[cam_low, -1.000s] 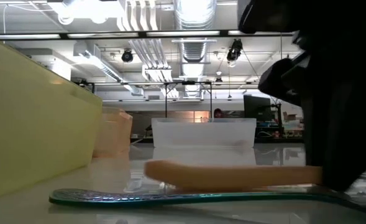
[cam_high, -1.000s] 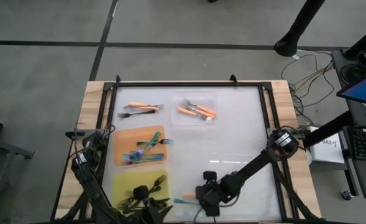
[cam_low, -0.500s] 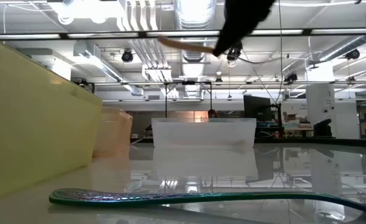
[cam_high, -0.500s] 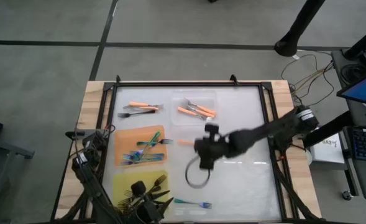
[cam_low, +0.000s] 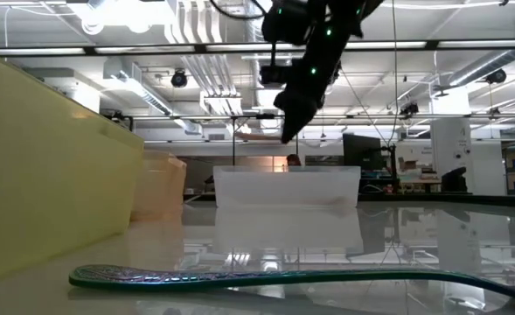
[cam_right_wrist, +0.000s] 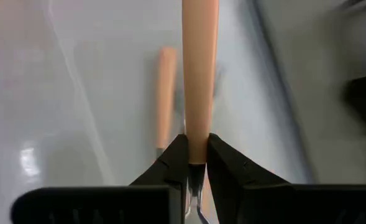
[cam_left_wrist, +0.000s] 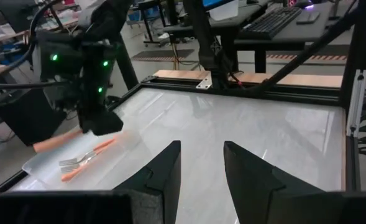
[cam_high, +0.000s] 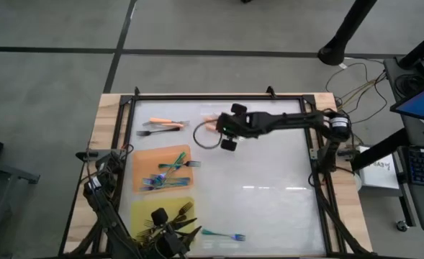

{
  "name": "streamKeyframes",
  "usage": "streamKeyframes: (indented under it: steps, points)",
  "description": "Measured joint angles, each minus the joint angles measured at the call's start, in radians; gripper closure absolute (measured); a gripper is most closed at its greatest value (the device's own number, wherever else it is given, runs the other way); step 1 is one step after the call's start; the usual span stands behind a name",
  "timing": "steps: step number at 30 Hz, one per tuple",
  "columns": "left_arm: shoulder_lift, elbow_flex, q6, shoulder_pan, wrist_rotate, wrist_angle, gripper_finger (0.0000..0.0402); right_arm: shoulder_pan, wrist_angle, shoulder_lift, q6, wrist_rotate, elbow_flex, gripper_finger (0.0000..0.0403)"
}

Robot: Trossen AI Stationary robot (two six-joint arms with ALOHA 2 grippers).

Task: Sort silverware by color (type)
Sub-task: Put the orange fork into the transparent bin, then put the blue fork into the orange bin

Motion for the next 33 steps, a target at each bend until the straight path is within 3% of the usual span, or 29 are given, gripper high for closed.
streamKeyframes:
  steps: [4,11,15,25,33]
  points:
    - [0.000,0.000,0.000,0.000,0.000,-0.009,0.0299,-0.053,0.002,0.055,0.032,-0.157,0.000,0.0329]
    - [-0.003,0.000,-0.004,0.000,0.000,-0.013,0.0299,-0.034,-0.020,0.059,0.043,-0.163,0.000,0.0285]
    - [-0.004,0.000,-0.006,-0.001,0.001,-0.013,0.0299,0.029,-0.097,0.005,0.130,-0.174,0.000,0.0273]
    - [-0.004,0.000,-0.032,-0.007,0.091,-0.014,0.0299,0.404,-0.152,-0.022,0.323,-0.235,-0.005,0.0288]
    - [-0.005,0.000,-0.053,-0.012,0.143,-0.013,0.0299,0.685,0.002,0.016,0.485,-0.152,-0.008,0.0295]
